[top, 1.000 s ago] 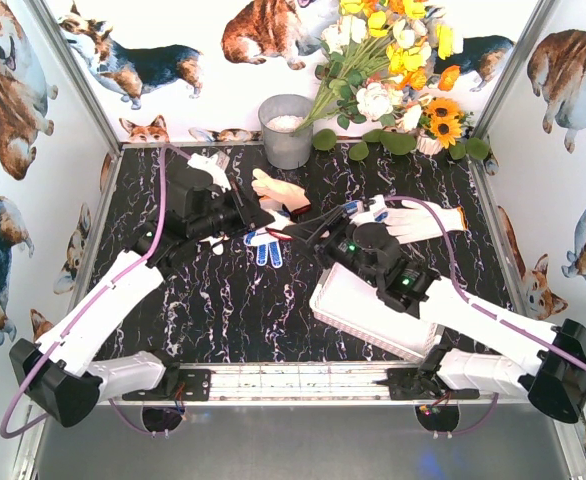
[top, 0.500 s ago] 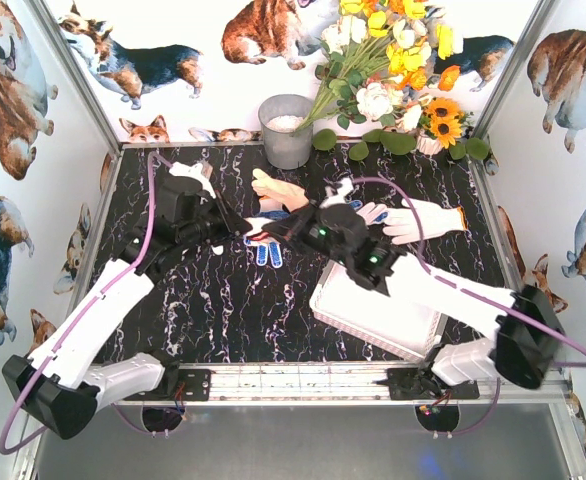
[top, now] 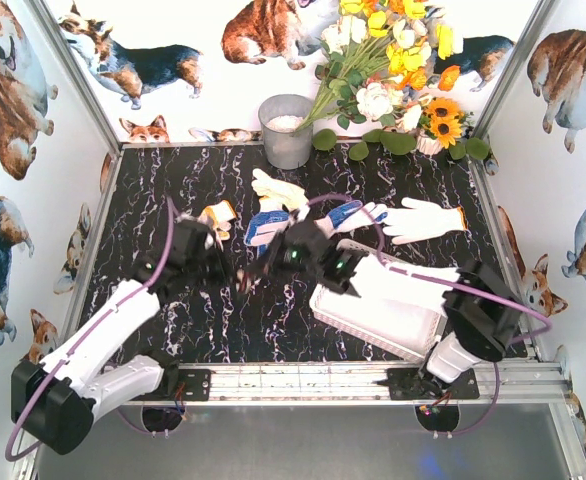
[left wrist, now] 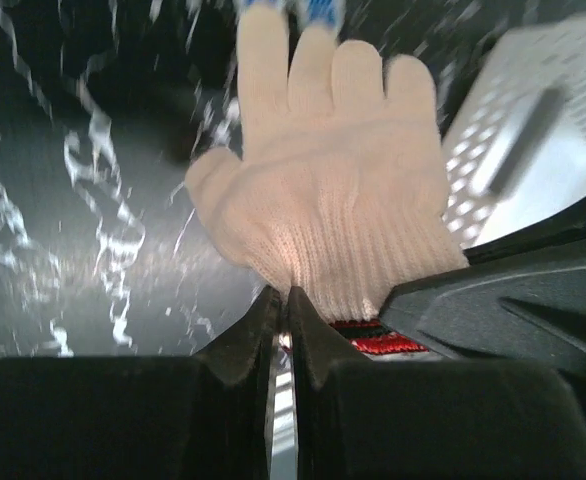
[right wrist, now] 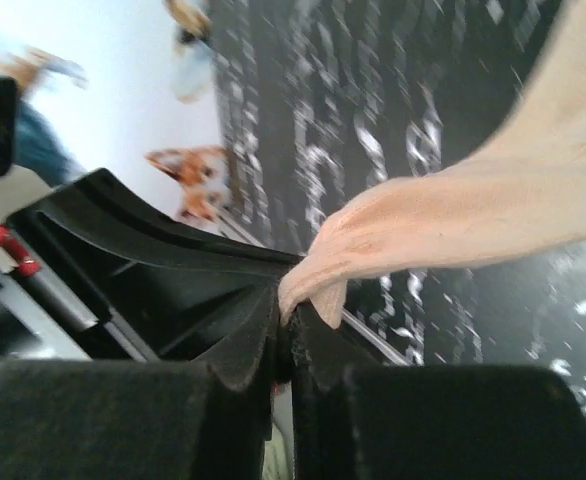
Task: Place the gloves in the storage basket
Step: Place the glove at the center of the board.
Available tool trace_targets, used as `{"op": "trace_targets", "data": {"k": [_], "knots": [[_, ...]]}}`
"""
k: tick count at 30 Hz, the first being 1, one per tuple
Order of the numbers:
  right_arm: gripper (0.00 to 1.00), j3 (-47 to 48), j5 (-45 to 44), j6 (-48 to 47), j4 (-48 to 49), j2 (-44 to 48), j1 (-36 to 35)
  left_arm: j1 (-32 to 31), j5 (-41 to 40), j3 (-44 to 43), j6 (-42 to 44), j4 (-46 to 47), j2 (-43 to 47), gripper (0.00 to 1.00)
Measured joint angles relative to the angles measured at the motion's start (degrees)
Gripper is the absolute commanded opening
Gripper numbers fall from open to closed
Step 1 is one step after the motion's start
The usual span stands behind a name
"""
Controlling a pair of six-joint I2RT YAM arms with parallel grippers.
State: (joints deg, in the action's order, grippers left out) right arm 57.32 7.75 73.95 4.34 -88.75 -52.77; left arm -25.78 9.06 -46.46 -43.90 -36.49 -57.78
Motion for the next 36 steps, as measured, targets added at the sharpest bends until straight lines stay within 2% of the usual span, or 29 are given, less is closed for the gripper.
{"op": "trace_targets", "data": {"k": [3,8,11,13,14,17,24,28,34,36], "knots": [[0.00,-3.3,1.7,0.8,-0.7,-2.8,-2.6,-1.7,1.2,6.8,-2.1,-0.9,1.5,0.00],[0.00,-6.1,4.1,1.4,-2.1,-5.6,-6.4,-4.9,2.0,11.0,-4.6,-2.4,2.9,0.02],[0.00,-7.5,4.5,1.6,-2.5,-5.6,-8.1,-6.3,2.2,11.6,-5.7,-2.8,3.6,0.21],[0.00,-8.3,4.8,2.0,-2.6,-5.6,-9.1,-6.7,2.1,11.7,-6.3,-3.4,4.5,0.42],[0.00,-8.7,5.0,2.2,-2.9,-5.6,-9.6,-6.8,1.7,11.7,-6.7,-3.9,5.3,0.49],[0.00,-9.5,5.4,2.5,-4.1,-5.6,-10.8,-6.8,-0.2,11.0,-7.2,-5.6,8.0,0.56],[0.00,-12.0,6.1,2.6,-8.6,-4.9,-13.3,-6.8,-2.7,9.0,-8.4,-5.6,9.6,0.55],[0.00,-13.1,4.9,2.5,-13.8,-1.2,-13.7,-6.8,-2.0,10.2,-9.3,-3.0,9.2,0.54],[0.00,-14.3,0.0,3.1,-18.9,6.1,-14.0,-7.9,0.2,13.7,-10.3,1.6,6.5,0.46],[0.00,-14.8,-1.2,3.4,-19.4,6.6,-14.0,-8.8,0.8,14.8,-10.8,3.0,5.8,0.41]]}}
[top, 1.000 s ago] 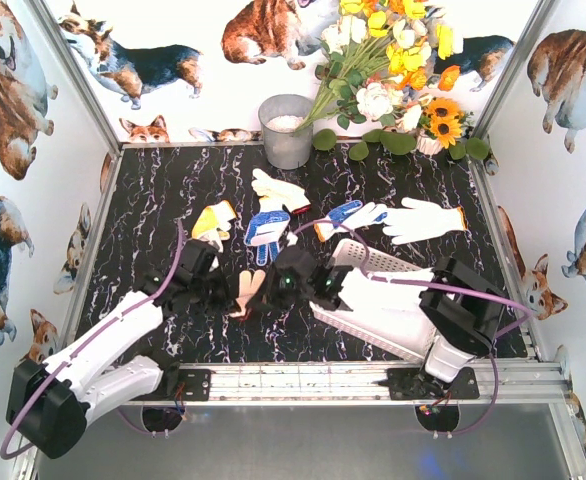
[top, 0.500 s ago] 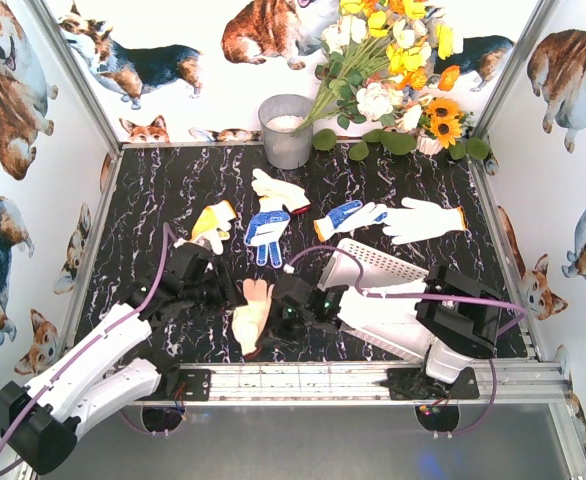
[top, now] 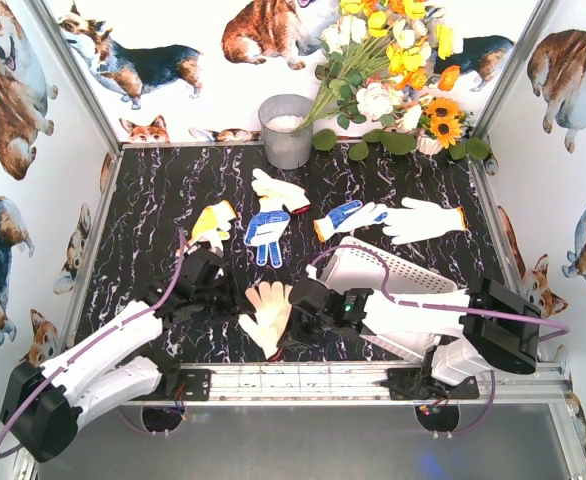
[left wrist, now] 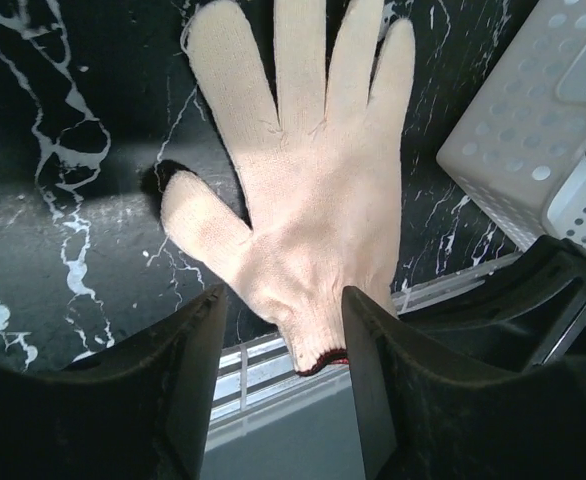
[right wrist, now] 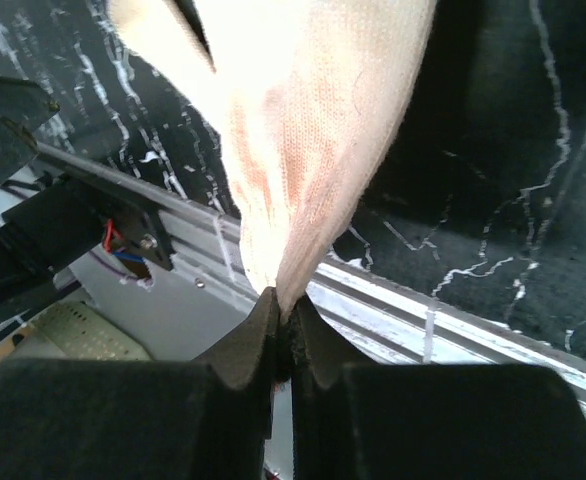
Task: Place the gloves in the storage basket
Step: Place the glove at the center of the board.
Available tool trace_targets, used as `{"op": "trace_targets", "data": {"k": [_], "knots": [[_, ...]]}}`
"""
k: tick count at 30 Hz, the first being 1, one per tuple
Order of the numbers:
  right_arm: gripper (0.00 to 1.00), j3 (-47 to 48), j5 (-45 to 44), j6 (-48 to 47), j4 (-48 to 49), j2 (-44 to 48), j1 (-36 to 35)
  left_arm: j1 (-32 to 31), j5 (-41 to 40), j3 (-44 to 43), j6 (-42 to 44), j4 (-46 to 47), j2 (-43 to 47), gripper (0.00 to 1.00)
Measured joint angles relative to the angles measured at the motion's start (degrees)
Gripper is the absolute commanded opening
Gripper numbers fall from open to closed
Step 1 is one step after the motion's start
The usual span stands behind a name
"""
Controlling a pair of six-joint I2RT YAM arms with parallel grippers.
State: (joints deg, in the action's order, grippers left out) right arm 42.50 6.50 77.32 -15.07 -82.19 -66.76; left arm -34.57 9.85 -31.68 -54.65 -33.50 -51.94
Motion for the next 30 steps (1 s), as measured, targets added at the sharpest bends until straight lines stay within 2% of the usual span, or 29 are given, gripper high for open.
{"op": "trace_targets", "data": {"k": [5,16,22,24,28,30], "knots": [[0.00,-0.3,-1.8,0.2,0.4,-1.7,-0.5,-1.5,0.3,2.1,-1.2,5.2,-3.2,0.31],[0.00,6.3,-3.4,-2.5,0.4,-10.1,-1.2,-1.7,-4.6,3.5,-2.2,11.8,-5.0,0.31],[0.01,8.2,-3.5,-3.8,0.6,-12.7,-1.2,-1.7,-3.9,5.5,-2.2,15.8,-7.5,0.30],[0.11,8.2,-3.5,-4.0,0.5,-12.8,-1.2,-1.7,-3.5,6.3,-2.2,16.6,-8.4,0.30],[0.37,8.5,-4.0,-4.9,-0.2,-12.8,-1.4,-1.7,-2.8,7.7,-2.2,18.3,-9.5,0.30],[0.44,9.0,-4.7,-5.6,-1.4,-12.7,-1.6,-1.7,-2.8,8.4,-2.1,19.0,-10.1,0.30]]}}
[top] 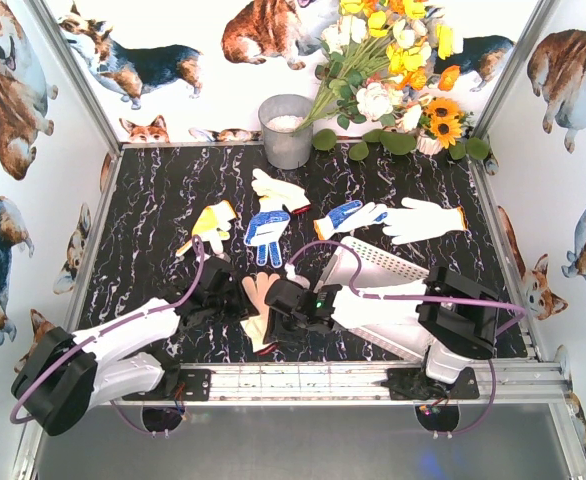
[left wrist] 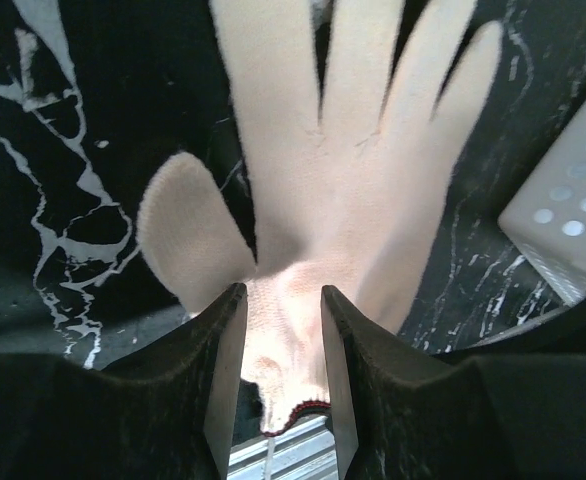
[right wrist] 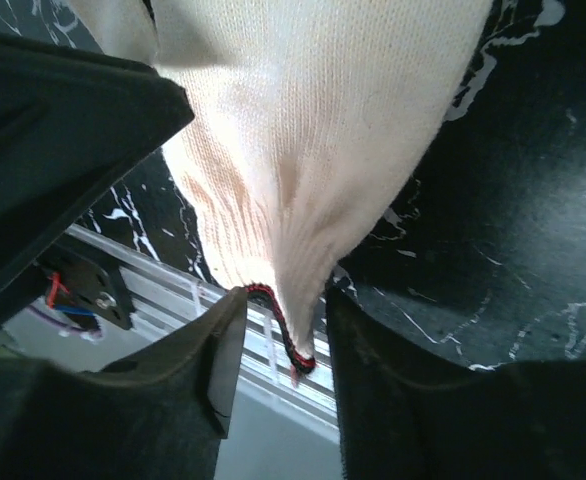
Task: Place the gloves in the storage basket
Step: Place the glove at the center of the board.
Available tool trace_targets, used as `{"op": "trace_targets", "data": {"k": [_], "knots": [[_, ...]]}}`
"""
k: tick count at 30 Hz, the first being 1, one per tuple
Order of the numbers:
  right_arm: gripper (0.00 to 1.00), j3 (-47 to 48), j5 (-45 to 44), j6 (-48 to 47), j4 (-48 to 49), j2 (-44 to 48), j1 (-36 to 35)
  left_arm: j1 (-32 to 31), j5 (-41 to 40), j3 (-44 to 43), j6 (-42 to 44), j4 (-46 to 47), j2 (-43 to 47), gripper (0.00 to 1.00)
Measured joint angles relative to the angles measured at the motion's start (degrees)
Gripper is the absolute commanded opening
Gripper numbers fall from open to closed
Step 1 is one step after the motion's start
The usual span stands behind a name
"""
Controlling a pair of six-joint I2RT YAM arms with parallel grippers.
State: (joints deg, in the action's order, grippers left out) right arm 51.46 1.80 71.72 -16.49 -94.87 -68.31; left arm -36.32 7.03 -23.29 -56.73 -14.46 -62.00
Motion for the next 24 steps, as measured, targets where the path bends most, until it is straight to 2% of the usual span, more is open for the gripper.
{"op": "trace_targets", "data": {"k": [8,16,24], "knots": [[0.45,3.6,-5.0,-3.7,-8.0,4.5,-1.0,0.0,-0.2,1.6,0.1,1.4,-0.5,0.30],[0.31,6.4,-11.0,-7.2,-13.0,5.7,-1.0,0.0,-0.5,2.8,-0.1,1.8,1.1,0.30],[0.22,12.3,-10.2,-10.5,-13.6,0.5,-1.0,0.0,-2.0,5.1,-1.5,-2.6,7.9,0.31]]}}
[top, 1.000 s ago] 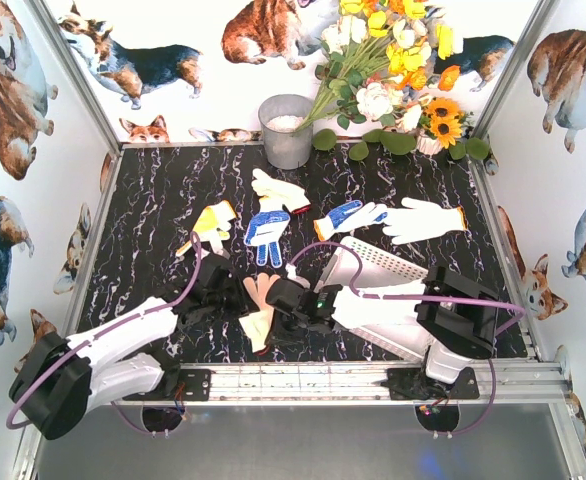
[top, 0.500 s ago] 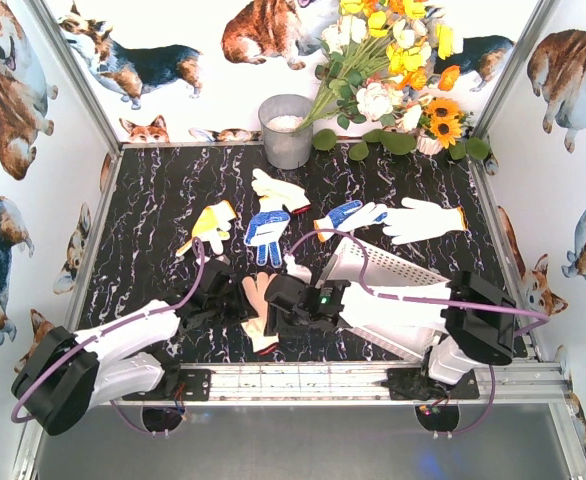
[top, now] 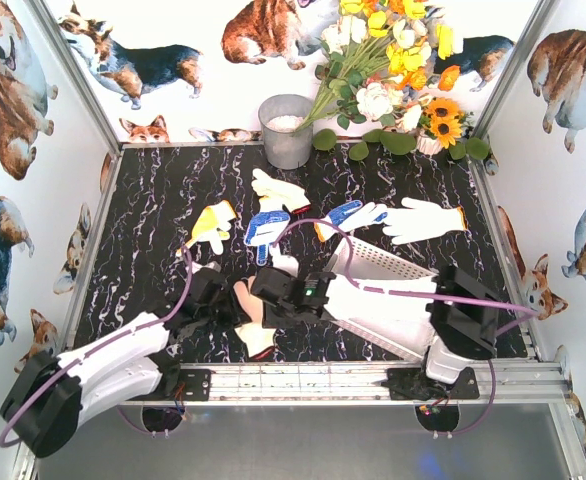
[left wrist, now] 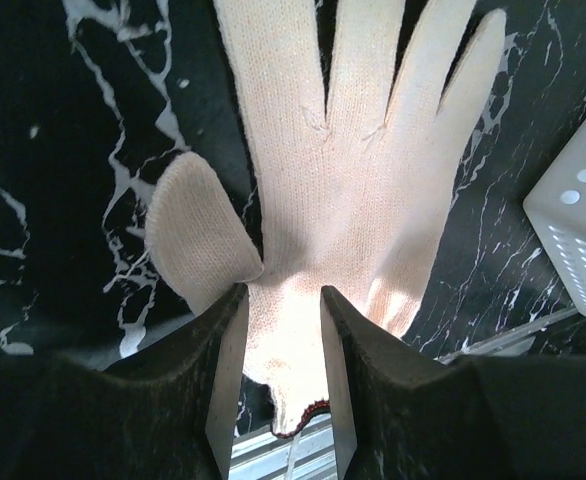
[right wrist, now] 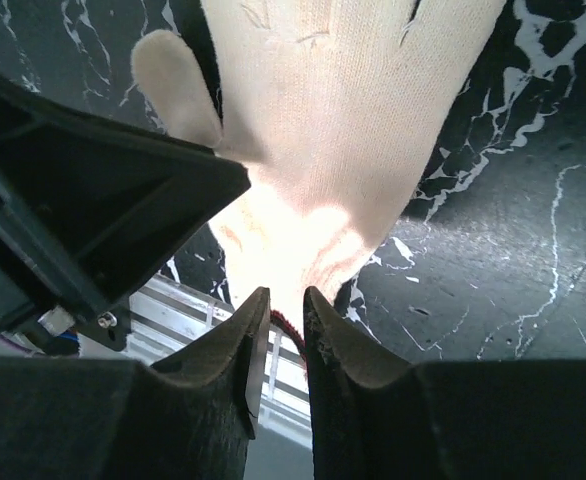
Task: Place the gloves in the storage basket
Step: Place the glove at the center of the board.
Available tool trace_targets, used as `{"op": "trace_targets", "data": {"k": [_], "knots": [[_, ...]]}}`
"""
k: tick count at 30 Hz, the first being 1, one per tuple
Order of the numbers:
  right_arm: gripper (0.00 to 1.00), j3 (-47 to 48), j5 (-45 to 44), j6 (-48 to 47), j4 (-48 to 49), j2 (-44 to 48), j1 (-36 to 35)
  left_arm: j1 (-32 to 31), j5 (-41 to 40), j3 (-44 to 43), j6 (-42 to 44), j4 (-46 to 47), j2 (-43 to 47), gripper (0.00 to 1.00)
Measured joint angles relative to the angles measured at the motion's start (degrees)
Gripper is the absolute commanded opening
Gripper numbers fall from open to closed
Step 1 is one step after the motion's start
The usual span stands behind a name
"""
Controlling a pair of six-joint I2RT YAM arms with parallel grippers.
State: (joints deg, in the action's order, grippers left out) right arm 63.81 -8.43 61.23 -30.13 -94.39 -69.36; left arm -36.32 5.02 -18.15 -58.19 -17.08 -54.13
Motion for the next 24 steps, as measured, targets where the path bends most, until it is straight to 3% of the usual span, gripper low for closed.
{"op": "trace_targets", "data": {"k": [9,24], "knots": [[0.15,0.7,5.6,-2.1,0.2,-4.9,0.0,0.0,-0.1,0.1,-1.3,-4.2,4.5,0.32],[0.09,-1.3,7.3,-0.6,0.8,-5.9,-0.4,0.0,0.0,-6.1,3.2,5.7,-12.9,0.25]]}}
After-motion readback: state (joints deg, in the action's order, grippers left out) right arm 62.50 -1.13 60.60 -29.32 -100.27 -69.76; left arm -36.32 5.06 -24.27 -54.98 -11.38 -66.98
